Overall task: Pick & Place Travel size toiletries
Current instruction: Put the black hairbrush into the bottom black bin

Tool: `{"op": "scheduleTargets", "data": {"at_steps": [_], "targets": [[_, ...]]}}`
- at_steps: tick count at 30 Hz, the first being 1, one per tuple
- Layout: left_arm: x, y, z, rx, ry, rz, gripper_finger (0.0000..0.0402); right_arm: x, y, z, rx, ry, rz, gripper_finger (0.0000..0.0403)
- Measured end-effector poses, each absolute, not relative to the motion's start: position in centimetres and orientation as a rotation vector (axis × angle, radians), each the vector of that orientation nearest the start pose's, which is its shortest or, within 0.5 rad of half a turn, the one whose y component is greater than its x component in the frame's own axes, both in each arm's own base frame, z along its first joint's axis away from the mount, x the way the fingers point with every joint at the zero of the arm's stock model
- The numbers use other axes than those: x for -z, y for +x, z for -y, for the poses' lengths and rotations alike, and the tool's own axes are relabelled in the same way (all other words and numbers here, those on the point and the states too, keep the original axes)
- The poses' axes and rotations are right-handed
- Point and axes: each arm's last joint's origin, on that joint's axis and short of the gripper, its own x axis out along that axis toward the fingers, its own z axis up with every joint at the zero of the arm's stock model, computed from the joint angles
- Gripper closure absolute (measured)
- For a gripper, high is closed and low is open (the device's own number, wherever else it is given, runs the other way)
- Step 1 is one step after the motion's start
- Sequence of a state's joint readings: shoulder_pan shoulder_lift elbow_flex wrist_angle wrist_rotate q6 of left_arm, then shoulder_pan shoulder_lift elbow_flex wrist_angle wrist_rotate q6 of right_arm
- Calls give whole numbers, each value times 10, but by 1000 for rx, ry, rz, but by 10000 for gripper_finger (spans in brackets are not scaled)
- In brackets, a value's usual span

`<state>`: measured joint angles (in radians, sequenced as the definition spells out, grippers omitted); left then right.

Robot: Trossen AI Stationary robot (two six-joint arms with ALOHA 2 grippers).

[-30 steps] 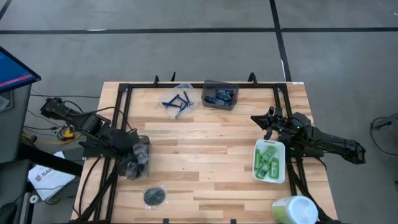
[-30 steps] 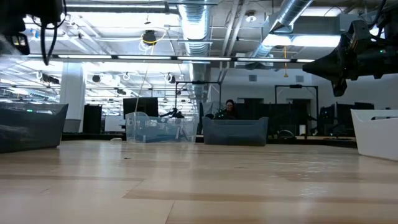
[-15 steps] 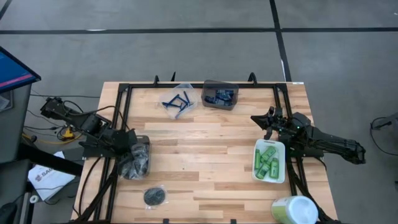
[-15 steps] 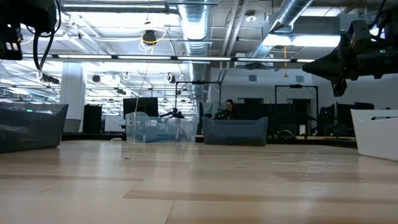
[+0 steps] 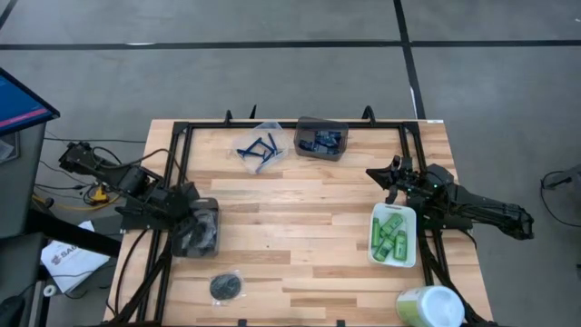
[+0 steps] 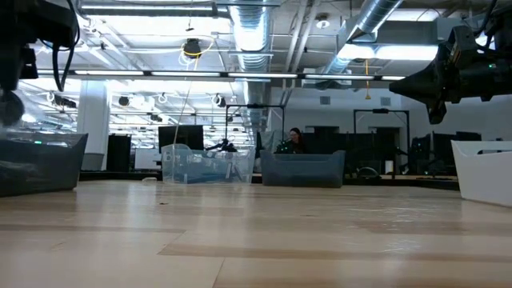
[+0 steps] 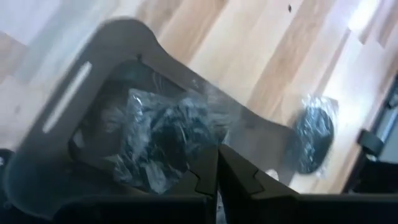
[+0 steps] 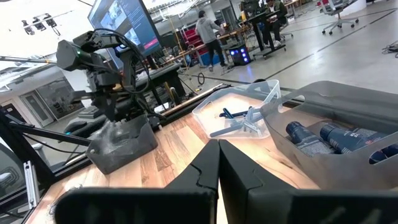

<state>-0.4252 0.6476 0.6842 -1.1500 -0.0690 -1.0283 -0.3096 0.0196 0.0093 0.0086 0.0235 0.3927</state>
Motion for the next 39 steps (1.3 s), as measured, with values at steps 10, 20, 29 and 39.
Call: {"op": "scheduleTargets", "data": {"at_steps": [10, 20, 29, 39], "targets": [[-245, 88, 35, -268, -539, -1085, 349, -166, 93, 31, 329, 389, 64, 403], [-255, 104, 43, -77, -458, -922, 180, -166, 93, 31, 329, 389, 64, 403], [-262, 151, 64, 136, -238, -713, 154, -166, 93, 31, 329, 389, 64, 403], [-211, 195, 104, 420, -11, -927, 154, -166, 93, 31, 329, 389, 64, 403]]}}
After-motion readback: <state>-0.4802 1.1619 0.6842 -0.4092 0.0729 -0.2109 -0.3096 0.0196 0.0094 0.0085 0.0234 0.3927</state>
